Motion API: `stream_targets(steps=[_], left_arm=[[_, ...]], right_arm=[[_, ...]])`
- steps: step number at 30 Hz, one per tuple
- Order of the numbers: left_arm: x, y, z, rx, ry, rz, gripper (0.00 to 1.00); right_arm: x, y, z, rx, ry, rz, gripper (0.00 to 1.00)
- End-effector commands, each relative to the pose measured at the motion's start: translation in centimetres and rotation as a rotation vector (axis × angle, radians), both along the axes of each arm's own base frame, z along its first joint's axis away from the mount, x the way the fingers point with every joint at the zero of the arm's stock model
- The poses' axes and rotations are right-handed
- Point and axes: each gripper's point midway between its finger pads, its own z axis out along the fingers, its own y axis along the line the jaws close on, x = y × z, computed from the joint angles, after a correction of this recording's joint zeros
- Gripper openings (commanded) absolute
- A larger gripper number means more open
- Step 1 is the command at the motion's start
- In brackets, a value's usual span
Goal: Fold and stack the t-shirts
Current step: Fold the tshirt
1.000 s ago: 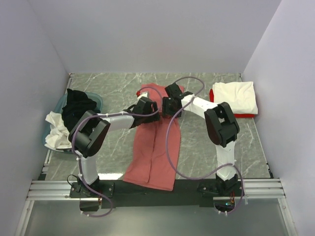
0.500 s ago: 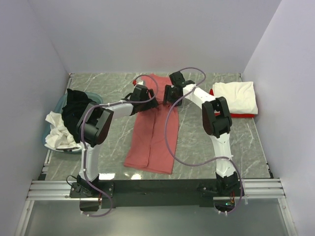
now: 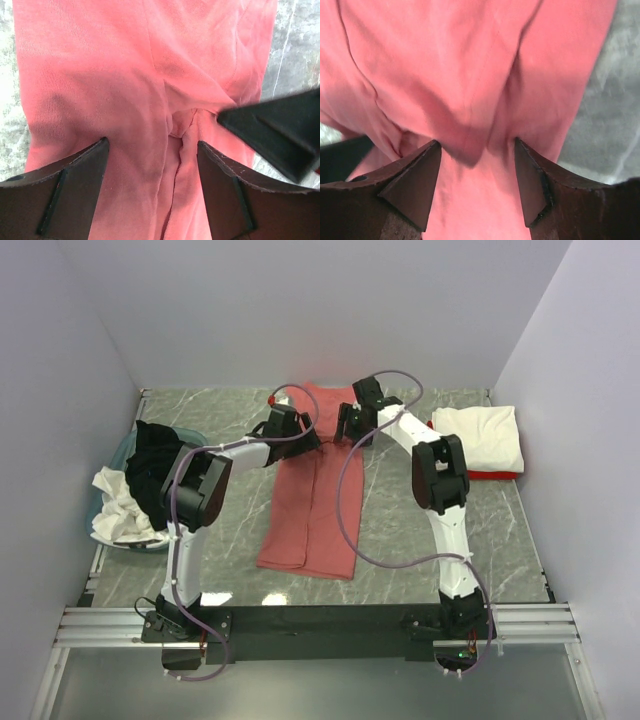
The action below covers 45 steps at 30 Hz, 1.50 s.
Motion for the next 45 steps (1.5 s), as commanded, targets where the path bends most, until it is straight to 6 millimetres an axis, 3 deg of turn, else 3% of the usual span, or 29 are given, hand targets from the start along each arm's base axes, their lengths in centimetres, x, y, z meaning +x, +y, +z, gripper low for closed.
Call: stream_targets(steps=[1,3,4,5,6,9,10,13,14,15,16,17,18,19,20,22,23,25,26,28,33,45], left_arm=[[-1.3,0.1,0.9,0.004,0.005,-0.026,0.78],[-1.5,0.0,2.5,0.004,-0.038,-0.028,0.78],[-1.6,0.1,4.9,-0.003,-0.086,-0.03,0.79],[-1.8,0.2,5.8,-0.002,-0.107,-0.03,0.79],[-2.7,0.1,7.8,-0.015,-0.142,-0.042,0.79],[-4.6,1.2,8.4,0.034,-0.163,-0.015,0.79],[-5.4,1.7,9.9,0.037,-0.19,-0.008,0.8],[-8.7,3.5,8.9,0.097,-0.158,0.024,0.8],[-10.4,4.5,6.8,0.13,-0.115,0.028,0.8],[-11.3,5.1,6.3,0.141,-0.106,0.036,0.8],[-12.4,5.4,7.0,0.127,-0.119,0.05,0.8],[-14.2,6.5,4.9,0.151,-0.073,0.051,0.8],[-15.6,6.7,5.3,0.136,-0.069,0.055,0.8],[-16.6,7.1,5.0,0.138,-0.059,0.057,0.79],[-18.3,7.9,3.4,0.156,-0.026,0.057,0.79],[-20.0,8.0,4.2,0.14,-0.043,0.06,0.79],[-21.5,8.8,3.0,0.165,-0.009,0.058,0.79],[-23.1,8.8,3.7,0.146,-0.02,0.052,0.79],[-24.2,9.6,2.7,0.178,0.009,0.059,0.79],[-25.5,9.9,2.8,0.166,0.018,0.065,0.79],[-28.4,11.8,1.0,0.201,0.094,0.094,0.78],[-31.4,12.7,-0.9,0.243,0.197,0.12,0.76]], right_arm=[[0.0,-0.4,4.5,0.013,-0.125,0.042,0.68],[-0.7,-0.6,8.0,0.015,-0.206,0.046,0.68],[-1.1,-1.0,8.9,0.004,-0.231,0.037,0.69],[-2.2,-1.2,10.8,0.009,-0.268,0.035,0.69],[-2.7,-1.4,11.6,0.006,-0.286,0.033,0.69],[-5.8,-2.1,12.9,-0.012,-0.295,0.027,0.7],[-6.8,-2.2,12.8,-0.019,-0.286,0.029,0.7],[-10.8,-2.3,11.0,-0.077,-0.242,0.049,0.7],[-13.0,-2.7,9.6,-0.097,-0.211,0.06,0.69],[-14.2,-2.5,8.9,-0.094,-0.194,0.065,0.69],[-15.6,-2.1,8.1,-0.112,-0.188,0.079,0.69],[-17.6,-2.7,6.7,-0.126,-0.162,0.083,0.69],[-18.7,-2.9,6.1,-0.131,-0.151,0.071,0.69],[-20.9,-3.1,4.2,-0.151,-0.109,0.092,0.69],[-21.8,-3.2,4.9,-0.136,-0.131,0.086,0.69],[-24.7,-3.5,3.3,-0.138,-0.099,0.084,0.69],[-25.5,-3.4,4.3,-0.11,-0.13,0.083,0.69],[-27.1,-3.4,4.3,-0.091,-0.132,0.062,0.69],[-28.8,-3.4,4.1,-0.084,-0.129,0.082,0.69],[-30.6,-3.7,3.2,-0.074,-0.105,0.072,0.69],[-33.6,-2.9,2.8,-0.013,-0.09,0.079,0.69],[-36.0,-0.2,1.7,-0.04,-0.03,0.12,0.68]])
